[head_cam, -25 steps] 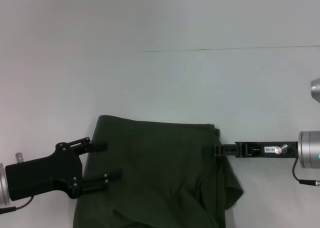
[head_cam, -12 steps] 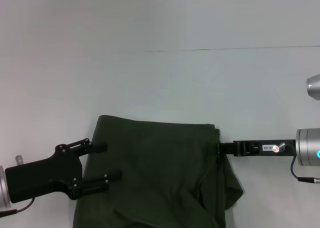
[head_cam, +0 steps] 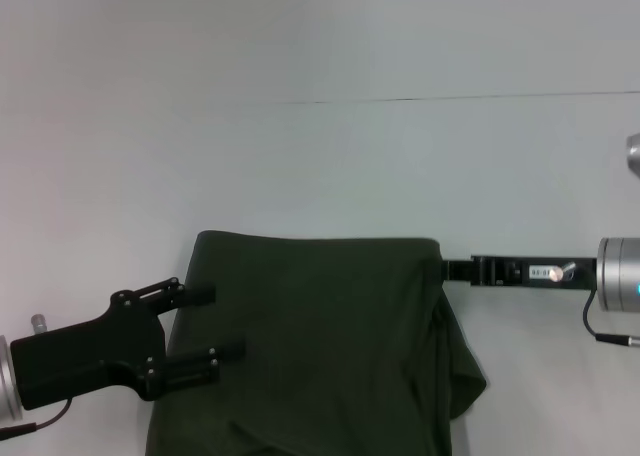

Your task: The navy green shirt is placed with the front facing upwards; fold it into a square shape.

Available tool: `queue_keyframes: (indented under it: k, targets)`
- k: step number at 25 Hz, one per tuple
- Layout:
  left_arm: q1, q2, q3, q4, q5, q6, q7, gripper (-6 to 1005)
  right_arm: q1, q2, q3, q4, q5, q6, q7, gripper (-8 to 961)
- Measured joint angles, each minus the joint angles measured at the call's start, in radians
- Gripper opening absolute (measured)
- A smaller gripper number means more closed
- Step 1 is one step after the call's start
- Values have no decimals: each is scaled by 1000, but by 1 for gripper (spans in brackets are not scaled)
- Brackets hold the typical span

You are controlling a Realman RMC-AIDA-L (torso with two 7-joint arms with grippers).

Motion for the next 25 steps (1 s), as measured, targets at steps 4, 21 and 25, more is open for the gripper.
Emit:
queue_keyframes:
  k: [4,21,25]
  targets:
    - [0,0,-1,-6,0,0,0,793,3,-3,46,-2,20,2,-20,22]
    - [1,0,-2,-27,-12,16,-3,793,6,4,27,2,31,94,-15,22]
    - [-1,0,-2,-35,-22,21,-9,793,-16,-5,21,12,30,63,-10,22]
